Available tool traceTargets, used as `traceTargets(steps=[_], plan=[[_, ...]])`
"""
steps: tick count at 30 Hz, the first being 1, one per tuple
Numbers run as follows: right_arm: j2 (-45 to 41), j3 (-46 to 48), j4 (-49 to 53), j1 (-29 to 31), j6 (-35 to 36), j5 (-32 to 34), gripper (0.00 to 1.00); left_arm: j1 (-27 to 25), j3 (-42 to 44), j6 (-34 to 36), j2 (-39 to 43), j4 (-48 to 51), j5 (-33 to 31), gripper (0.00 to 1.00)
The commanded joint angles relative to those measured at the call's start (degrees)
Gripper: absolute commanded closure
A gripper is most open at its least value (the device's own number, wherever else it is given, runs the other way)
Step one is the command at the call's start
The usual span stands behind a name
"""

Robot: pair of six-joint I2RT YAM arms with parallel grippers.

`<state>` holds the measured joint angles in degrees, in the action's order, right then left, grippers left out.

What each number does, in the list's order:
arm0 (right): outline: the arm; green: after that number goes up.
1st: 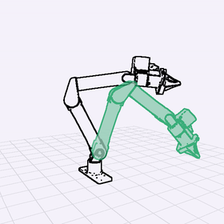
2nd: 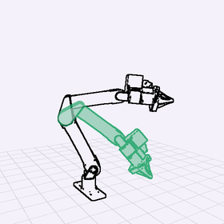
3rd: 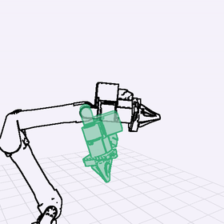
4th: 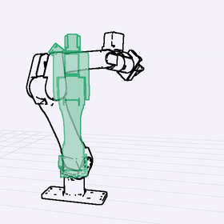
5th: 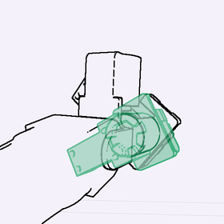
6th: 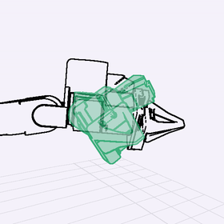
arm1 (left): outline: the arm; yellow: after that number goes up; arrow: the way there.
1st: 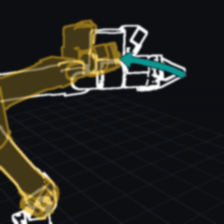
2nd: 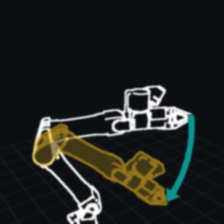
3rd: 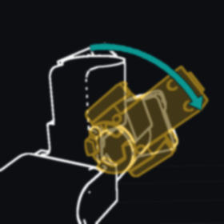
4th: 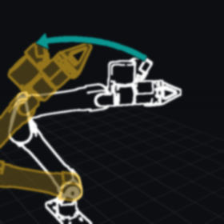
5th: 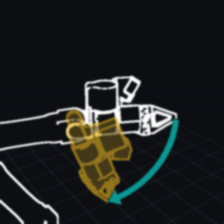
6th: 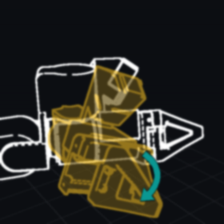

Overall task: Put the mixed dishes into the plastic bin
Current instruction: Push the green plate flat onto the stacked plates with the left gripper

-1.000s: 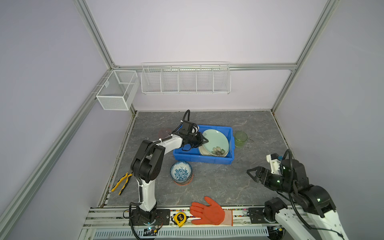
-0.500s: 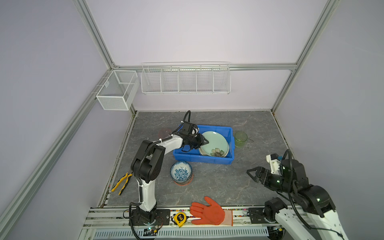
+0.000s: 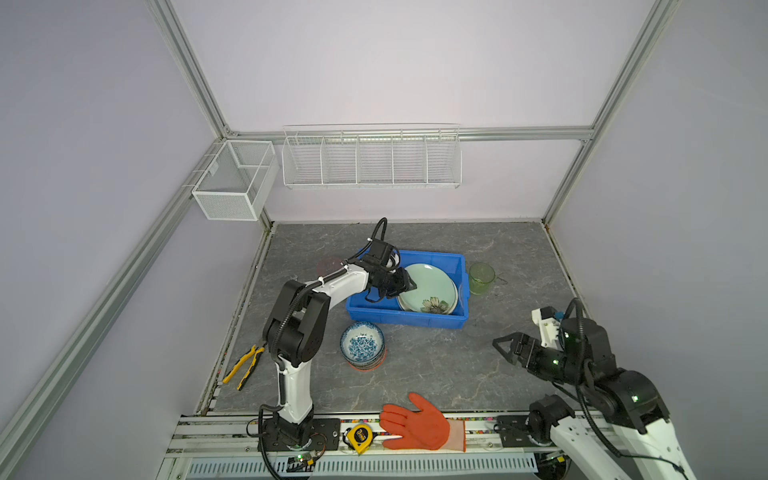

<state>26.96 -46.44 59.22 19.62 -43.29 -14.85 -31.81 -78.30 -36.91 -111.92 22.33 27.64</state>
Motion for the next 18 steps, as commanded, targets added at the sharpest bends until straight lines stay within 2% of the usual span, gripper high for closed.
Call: traceTargets(steps=[1, 4, 18], plan=[[0.57, 0.78, -1.24, 0.2, -0.63, -0.47, 0.12, -0.54, -3.81, 3.26, 1.56, 4.67, -2.28, 0.52], [0.55, 0.79, -1.26, 0.17, -0.59, -0.52, 0.12, -0.88, -7.82, 5.17, -0.37, 11.59, -3.53, 0.5], [-0.33, 1.08, -0.57, 0.13, -0.71, -0.2, 0.12, -2.37, -9.1, 6.31, -0.13, 15.34, -8.24, 0.42]])
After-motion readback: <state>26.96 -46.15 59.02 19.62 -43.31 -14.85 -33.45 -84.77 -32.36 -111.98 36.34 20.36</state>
